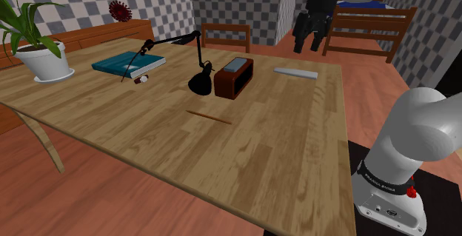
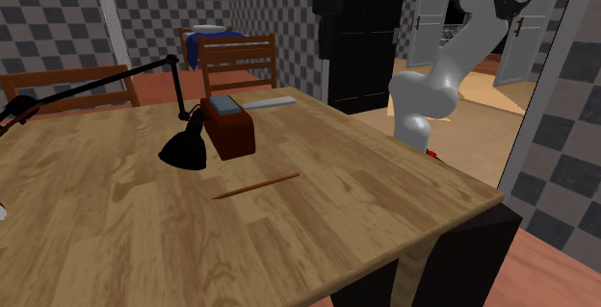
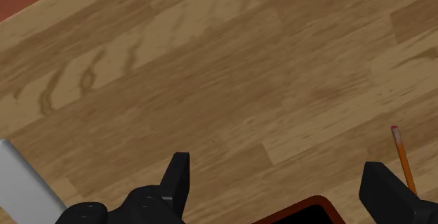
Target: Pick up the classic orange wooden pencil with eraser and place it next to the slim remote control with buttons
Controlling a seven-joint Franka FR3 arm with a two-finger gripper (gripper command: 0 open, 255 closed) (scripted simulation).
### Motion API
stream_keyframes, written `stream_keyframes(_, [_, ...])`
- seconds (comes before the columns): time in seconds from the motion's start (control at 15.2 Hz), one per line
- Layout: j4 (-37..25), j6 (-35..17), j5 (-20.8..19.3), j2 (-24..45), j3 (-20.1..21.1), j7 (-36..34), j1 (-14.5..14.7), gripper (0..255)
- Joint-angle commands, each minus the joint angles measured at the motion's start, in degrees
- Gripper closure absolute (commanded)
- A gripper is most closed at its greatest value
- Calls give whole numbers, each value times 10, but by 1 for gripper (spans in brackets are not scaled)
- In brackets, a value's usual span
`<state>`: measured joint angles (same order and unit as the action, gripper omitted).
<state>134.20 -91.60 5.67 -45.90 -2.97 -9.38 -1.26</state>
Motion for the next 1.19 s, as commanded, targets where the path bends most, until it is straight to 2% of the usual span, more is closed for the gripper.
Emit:
stream_keyframes(0.0, [0,0,0,0,0,0,0,0])
stream_keyframes(0.59, [-46,-94,-17,150,100,-25,43,0])
stream_keyframes(1.12, [-119,-151,-75,303,186,-67,67,0])
